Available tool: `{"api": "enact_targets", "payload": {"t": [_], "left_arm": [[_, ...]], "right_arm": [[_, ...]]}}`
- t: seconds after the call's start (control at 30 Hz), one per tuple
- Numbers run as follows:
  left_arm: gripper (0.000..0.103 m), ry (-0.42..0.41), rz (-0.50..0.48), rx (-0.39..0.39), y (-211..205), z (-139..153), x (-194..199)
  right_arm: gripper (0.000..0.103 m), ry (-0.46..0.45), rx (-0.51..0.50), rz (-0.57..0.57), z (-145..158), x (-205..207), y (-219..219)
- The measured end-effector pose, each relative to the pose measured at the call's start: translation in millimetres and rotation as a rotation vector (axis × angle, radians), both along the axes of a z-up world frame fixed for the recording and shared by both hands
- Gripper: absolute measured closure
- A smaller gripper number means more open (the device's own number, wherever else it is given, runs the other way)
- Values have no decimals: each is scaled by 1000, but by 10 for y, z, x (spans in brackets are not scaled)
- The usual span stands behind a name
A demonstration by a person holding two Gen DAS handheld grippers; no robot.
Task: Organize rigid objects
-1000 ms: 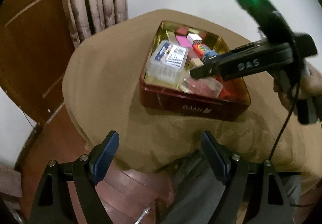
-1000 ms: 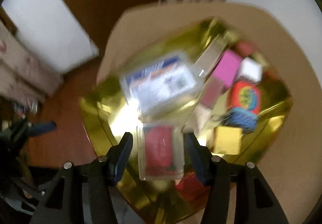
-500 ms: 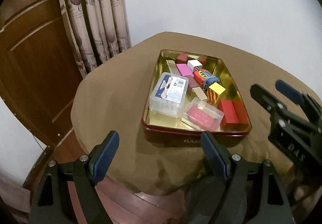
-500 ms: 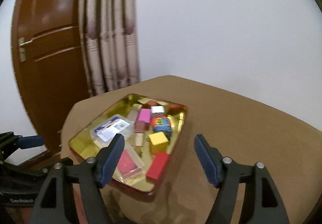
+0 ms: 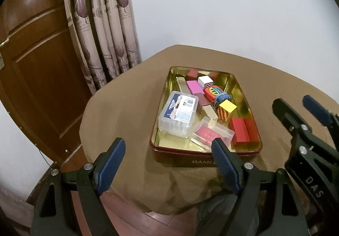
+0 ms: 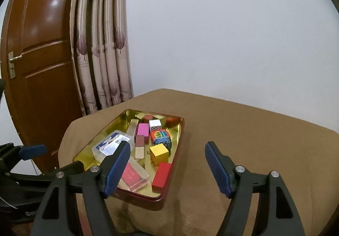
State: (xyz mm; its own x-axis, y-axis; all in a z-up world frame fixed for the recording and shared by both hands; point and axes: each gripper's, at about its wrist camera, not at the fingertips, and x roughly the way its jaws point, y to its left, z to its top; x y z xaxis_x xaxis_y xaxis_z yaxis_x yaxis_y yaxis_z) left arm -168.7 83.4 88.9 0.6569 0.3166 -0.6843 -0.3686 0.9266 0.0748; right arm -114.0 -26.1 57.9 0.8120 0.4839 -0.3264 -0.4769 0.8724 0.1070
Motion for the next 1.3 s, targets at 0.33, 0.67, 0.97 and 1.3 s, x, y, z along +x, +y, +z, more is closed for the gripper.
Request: {"api": "enact_targets", "payload": {"t": [0.33,0.67,0.97,1.3], "left_arm": [[23,-17,-6,-4,1,50,-4],[23,-29,-13,-42,53,83,-22],[23,-30,-31,-51,69,93,-24],[23,-11,-20,-77,120,58,-1]], "right_arm": [[25,-46,-14,-50,138,-139,-30],[25,-107,27,-119,274,-275,-112],[24,-44,79,-118,243,-240,-191],[24,-63,47,-116,210,-314,-139]]}}
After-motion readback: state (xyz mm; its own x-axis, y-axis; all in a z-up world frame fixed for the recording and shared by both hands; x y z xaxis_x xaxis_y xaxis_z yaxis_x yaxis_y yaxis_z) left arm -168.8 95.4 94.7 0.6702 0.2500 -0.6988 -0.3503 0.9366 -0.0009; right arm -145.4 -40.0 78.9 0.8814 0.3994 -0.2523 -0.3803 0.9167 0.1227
